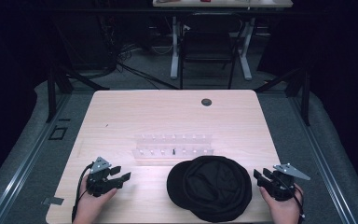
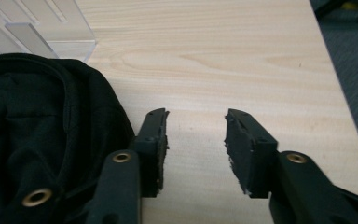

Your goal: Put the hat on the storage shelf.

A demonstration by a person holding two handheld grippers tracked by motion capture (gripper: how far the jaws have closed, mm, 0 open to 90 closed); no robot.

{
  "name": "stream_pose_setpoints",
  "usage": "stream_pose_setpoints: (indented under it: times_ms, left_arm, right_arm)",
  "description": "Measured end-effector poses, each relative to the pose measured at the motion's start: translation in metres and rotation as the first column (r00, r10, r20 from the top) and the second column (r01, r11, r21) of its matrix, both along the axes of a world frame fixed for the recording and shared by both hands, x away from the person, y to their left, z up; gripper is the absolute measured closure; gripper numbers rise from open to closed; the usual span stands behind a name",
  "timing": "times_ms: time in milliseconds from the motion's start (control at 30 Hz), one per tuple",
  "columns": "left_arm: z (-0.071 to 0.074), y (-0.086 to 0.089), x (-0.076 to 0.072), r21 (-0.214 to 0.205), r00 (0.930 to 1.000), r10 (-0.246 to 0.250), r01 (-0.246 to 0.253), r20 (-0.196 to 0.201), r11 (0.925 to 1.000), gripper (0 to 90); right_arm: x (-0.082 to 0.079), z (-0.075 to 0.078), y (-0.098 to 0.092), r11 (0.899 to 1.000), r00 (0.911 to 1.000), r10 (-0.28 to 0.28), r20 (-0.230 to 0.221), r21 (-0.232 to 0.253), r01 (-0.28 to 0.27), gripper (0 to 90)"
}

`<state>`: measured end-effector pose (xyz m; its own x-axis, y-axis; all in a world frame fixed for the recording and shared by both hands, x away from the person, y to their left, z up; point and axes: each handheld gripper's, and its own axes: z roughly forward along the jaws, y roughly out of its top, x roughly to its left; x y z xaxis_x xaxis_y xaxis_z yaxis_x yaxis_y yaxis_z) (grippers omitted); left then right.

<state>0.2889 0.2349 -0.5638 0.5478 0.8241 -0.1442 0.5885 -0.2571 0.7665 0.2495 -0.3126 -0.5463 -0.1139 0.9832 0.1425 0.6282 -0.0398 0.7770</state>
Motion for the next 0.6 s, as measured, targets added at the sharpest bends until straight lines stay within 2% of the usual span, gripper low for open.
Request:
stream_pose_setpoints:
  times_ms: [67, 167, 233, 333, 400, 433, 467, 533, 567, 600]
  left_arm:
    - [0.0, -0.002, -0.002, 0.007, 1.0, -0.001, 0.001, 0.008, 1.0, 45.6]
    - [-0.002, -0.005, -0.002, 0.029, 0.9998, -0.012, 0.011, 0.017, 0.9995, 45.6]
    - [-0.003, -0.007, -0.003, 0.048, 0.9997, -0.019, 0.018, 0.016, 0.9987, 45.6]
    - [-0.003, -0.01, -0.004, 0.047, 0.9992, -0.031, 0.03, 0.024, 0.9985, 45.6]
    - [-0.003, -0.011, -0.004, 0.056, 0.9989, -0.038, 0.036, 0.026, 0.9978, 45.6]
    - [-0.003, -0.012, -0.004, 0.056, 0.9988, -0.042, 0.041, 0.023, 0.9976, 45.6]
    - [-0.004, -0.013, -0.003, 0.058, 0.9989, -0.04, 0.038, 0.023, 0.9976, 45.6]
    - [-0.005, -0.014, -0.003, 0.065, 0.9989, -0.043, 0.041, 0.019, 0.997, 45.6]
    - [-0.005, -0.014, -0.003, 0.067, 0.9988, -0.045, 0.044, 0.017, 0.9968, 45.6]
    - [-0.005, -0.015, -0.003, 0.061, 0.999, -0.04, 0.038, 0.023, 0.9974, 45.6]
  right_arm:
    - [-0.001, 0.0, -0.005, 0.999, 0.9998, -0.002, -0.02, 0.047, 0.003, 61.2]
    - [-0.003, 0.004, -0.009, 0.997, 0.9992, -0.017, -0.037, 0.075, 0.02, 63.5]
    - [-0.005, 0.007, -0.01, 0.996, 0.9987, -0.03, -0.041, 0.077, 0.033, 64.6]
    - [-0.006, 0.012, -0.008, 0.997, 0.9984, -0.031, -0.047, 0.075, 0.034, 65.3]
    - [-0.003, 0.015, -0.006, 0.996, 0.9969, -0.022, -0.076, 0.083, 0.028, 66.5]
    - [-0.003, 0.015, -0.006, 0.996, 0.9969, -0.022, -0.076, 0.083, 0.028, 66.5]
    - [-0.001, 0.015, -0.003, 0.993, 0.9946, -0.016, -0.103, 0.111, 0.027, 66.4]
    - [0.0, 0.016, -0.002, 0.994, 0.9936, -0.007, -0.113, 0.112, 0.02, 65.9]
    - [0.002, 0.018, 0.0, 0.994, 0.9933, 0.004, -0.116, 0.105, 0.009, 65.3]
    - [0.003, 0.023, 0.003, 0.997, 0.992, 0.026, -0.123, 0.072, -0.017, 64.7]
